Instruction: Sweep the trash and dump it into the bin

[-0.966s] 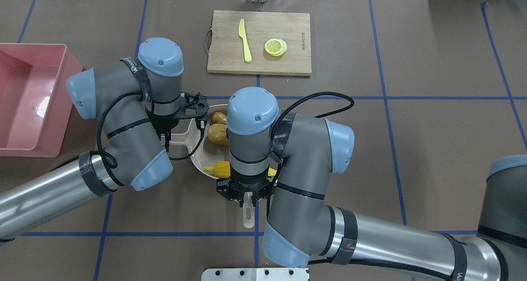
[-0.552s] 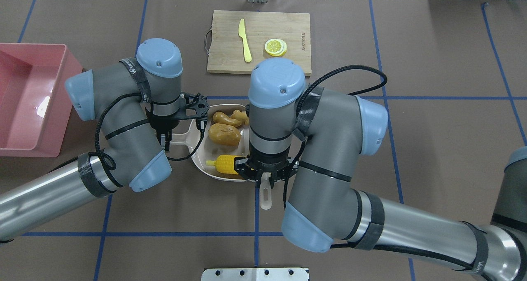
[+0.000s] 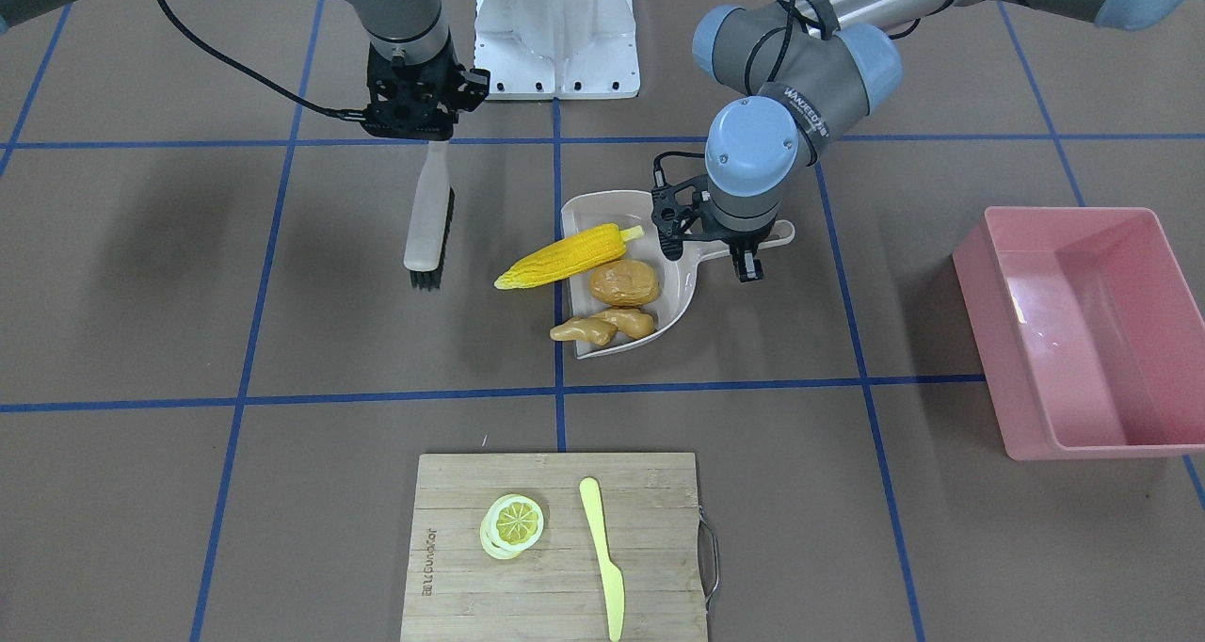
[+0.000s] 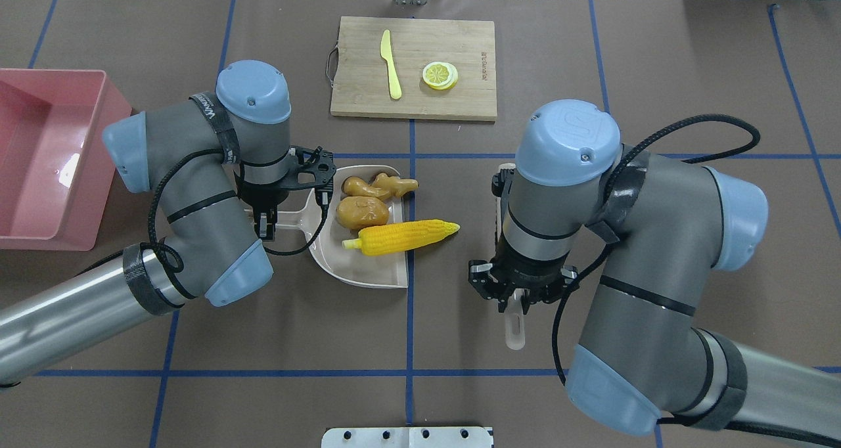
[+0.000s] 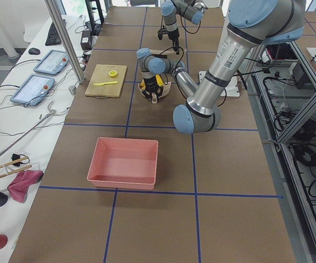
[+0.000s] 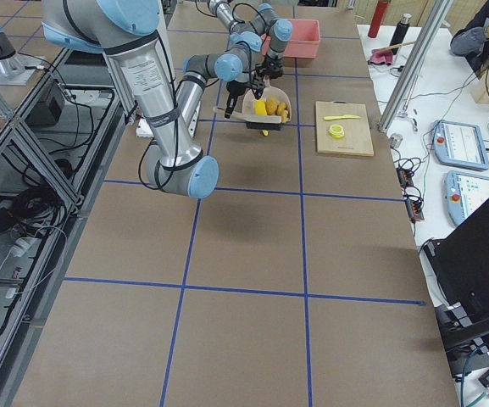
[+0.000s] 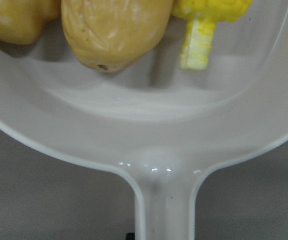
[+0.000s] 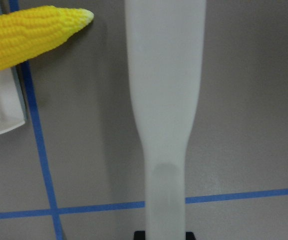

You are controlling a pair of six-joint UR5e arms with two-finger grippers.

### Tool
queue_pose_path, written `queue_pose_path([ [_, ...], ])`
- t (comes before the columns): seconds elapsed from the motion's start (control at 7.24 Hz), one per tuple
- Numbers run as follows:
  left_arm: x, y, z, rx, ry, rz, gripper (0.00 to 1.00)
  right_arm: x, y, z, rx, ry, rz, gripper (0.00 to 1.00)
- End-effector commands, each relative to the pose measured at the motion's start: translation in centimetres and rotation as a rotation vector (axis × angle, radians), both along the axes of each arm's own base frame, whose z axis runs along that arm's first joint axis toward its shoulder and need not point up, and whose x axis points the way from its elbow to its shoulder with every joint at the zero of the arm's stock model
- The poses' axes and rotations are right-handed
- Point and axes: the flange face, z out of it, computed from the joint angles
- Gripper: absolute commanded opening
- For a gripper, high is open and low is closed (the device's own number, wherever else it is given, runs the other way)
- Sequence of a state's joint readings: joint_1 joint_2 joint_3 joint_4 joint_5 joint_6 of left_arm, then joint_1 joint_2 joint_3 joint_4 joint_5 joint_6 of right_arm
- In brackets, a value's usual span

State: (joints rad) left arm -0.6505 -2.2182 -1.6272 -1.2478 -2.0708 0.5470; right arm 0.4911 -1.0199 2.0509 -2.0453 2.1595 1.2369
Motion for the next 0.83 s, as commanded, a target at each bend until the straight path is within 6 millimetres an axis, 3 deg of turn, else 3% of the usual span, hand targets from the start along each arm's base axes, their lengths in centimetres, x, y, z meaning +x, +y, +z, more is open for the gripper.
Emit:
queue_pose_path([
  [0.0,0.0,-0.2,-0.6,0.027,0.032,-0.009,0.0,-2.1,3.7,2.7,0.015,0.092,-0.011,0.0],
  [0.41,0.0,-0.1,-0.1,0.025,0.028,-0.006,0.0,-3.4,1.1,4.9,0.071,0.128,-0.044,0.0],
  [0.69,0.0,-0.2,0.1,0.028,0.026,-0.002,0.0,-2.6,-1.8,5.7,0.153,0.12,-0.078,0.0],
])
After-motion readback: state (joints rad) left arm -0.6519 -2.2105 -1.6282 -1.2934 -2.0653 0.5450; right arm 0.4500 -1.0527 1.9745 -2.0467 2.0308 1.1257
